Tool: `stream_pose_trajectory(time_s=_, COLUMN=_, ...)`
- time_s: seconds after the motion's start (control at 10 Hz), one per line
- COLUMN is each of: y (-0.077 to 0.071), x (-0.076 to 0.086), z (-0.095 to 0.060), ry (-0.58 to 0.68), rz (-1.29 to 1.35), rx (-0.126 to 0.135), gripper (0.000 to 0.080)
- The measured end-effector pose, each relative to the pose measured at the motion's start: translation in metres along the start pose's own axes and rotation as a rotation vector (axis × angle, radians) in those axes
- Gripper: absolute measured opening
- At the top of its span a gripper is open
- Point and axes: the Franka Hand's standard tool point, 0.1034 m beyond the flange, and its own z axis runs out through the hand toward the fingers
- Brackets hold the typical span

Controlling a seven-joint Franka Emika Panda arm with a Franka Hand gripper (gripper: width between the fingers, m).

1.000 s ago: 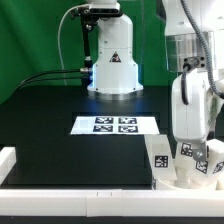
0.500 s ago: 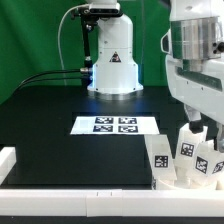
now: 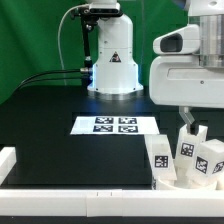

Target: Assemble stool

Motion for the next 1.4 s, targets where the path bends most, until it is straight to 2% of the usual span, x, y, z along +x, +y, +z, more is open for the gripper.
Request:
stream_pose_trajectory(time_s=0.1, y=0.004, x=-0.001, z=-0.005, ry=0.051, rz=-0.026, rx=0.018, gripper=0.0649)
stream_pose_trajectory(time_s=0.4, y=0.009, x=-0.002, z=-0.002, ry=0.051, rz=-0.211, rx=0.001, gripper=0.0649)
stream_pose_trajectory(time_s=0.6, y=0.004, x=-0.001, z=0.016, ry=0.017, rz=-0.546, rx=-0.018, gripper=0.0649)
stream_pose_trajectory(time_s=0.7, y=0.005, x=0.002, z=0.019, ry=0.005, rz=-0.624, rx=-0.023, gripper=0.0649)
stream_pose_trajectory(time_s=0.9, y=0.008, x=0.005, z=0.017, ry=0.014, rz=-0.728, rx=-0.036, gripper=0.0649)
stream_pose_trajectory(time_s=1.0, y=0.009, x=0.005, z=0.019, ry=0.001, rz=-0.742, rx=-0.044, gripper=0.0649)
stream_pose_trajectory(time_s=1.2, y=-0.002, x=0.006, z=0.025, ry=-0.08, rz=-0.675, rx=-0.065, gripper=0.0649)
stream_pose_trajectory(time_s=1.4, y=-0.004, x=0.007, z=0.028, ry=-0.081, rz=-0.635, rx=-0.071, gripper=0.0649)
